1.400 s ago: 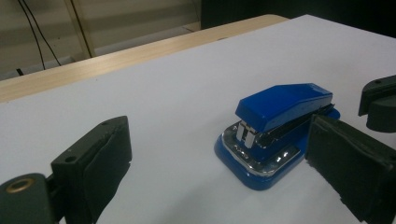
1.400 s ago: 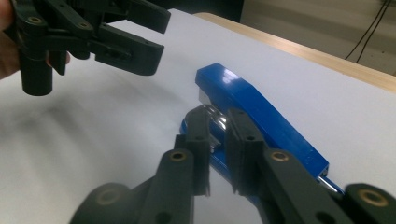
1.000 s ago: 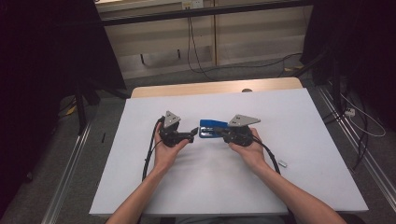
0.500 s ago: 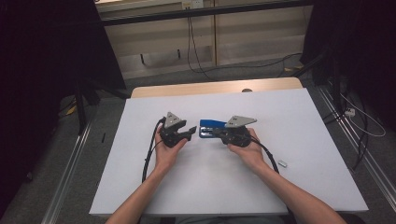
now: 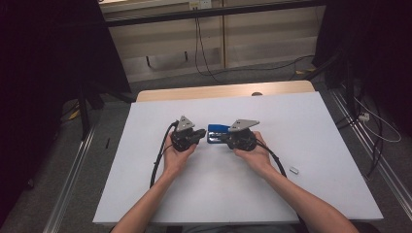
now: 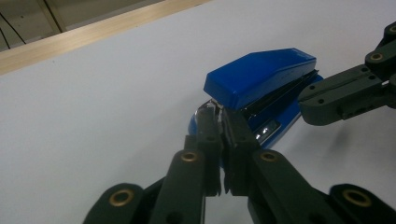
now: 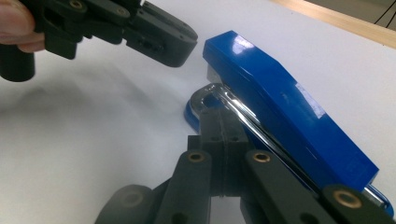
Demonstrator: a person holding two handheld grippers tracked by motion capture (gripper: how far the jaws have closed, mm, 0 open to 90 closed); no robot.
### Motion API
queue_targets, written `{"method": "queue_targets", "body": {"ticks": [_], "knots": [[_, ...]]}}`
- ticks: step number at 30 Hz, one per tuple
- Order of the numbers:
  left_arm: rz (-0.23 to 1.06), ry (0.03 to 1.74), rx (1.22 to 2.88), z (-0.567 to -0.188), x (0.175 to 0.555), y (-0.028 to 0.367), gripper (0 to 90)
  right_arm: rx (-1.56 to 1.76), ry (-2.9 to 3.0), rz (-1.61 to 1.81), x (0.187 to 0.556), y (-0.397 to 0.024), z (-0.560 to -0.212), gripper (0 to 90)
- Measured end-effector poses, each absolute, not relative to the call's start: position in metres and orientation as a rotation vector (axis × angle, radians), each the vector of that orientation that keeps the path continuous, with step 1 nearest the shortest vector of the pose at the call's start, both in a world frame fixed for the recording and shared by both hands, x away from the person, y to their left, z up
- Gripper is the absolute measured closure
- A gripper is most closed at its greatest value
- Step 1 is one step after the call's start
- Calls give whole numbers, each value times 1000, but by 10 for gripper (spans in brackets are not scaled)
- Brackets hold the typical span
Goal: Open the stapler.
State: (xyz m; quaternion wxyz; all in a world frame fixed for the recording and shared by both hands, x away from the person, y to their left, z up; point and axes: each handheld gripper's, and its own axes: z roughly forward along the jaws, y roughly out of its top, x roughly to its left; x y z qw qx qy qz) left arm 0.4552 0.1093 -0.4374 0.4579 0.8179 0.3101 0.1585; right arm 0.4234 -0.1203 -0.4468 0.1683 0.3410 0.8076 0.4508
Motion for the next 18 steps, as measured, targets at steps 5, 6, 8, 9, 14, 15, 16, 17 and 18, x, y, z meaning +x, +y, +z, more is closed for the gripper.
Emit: {"method": "queue_targets", "body": {"ticks": [5,6,8,9,14,15,16,17,18], "knots": [[380,780,2037,-439,457,108,900,1001,2314,1217,429,-117,-451,900],[386,783,2039,-439,457,108,900,1018,2310,1210,430,-117,-451,900],[384,785,2039,-439,458,107,900,1023,2308,1207,431,-116,-451,900],[382,787,2039,-438,460,107,900,1023,2307,1197,432,-115,-451,900],[370,824,2016,-439,464,106,900,1037,2317,1159,434,-113,-455,900],[351,838,2009,-440,467,106,900,1058,2304,1157,435,-113,-455,900],[351,838,2009,-440,467,106,900,1058,2304,1157,435,-113,-455,900],[374,836,2025,-442,470,106,900,1064,2306,1149,436,-111,-455,900],[374,836,2025,-442,470,106,900,1064,2306,1149,436,-111,-455,900]]}}
